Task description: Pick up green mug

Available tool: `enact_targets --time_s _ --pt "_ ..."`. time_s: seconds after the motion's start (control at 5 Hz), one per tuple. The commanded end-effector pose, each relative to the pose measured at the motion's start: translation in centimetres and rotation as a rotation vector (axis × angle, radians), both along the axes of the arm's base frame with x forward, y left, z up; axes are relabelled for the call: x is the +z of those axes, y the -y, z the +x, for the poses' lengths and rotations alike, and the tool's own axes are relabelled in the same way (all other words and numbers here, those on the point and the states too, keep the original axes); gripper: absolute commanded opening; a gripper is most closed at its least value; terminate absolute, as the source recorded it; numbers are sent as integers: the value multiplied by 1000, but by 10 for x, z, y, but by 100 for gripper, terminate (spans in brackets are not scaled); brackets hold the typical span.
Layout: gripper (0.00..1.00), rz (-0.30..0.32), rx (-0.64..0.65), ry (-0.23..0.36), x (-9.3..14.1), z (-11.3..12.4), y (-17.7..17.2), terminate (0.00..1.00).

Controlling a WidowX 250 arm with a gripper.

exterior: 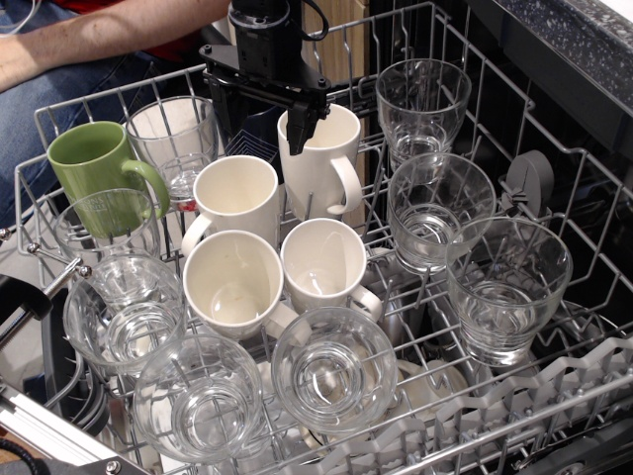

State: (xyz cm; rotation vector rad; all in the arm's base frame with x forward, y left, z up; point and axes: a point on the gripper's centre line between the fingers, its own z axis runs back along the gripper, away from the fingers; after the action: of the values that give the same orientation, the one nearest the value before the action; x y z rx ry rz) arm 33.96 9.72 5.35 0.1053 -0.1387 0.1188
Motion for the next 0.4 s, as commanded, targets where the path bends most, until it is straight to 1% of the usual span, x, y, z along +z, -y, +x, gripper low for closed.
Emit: enact_targets --time_s 0.0,0.2 --pt "100 0 0 0 0 0 0 0" --pt "100 -35 -61 1 2 0 -25 0"
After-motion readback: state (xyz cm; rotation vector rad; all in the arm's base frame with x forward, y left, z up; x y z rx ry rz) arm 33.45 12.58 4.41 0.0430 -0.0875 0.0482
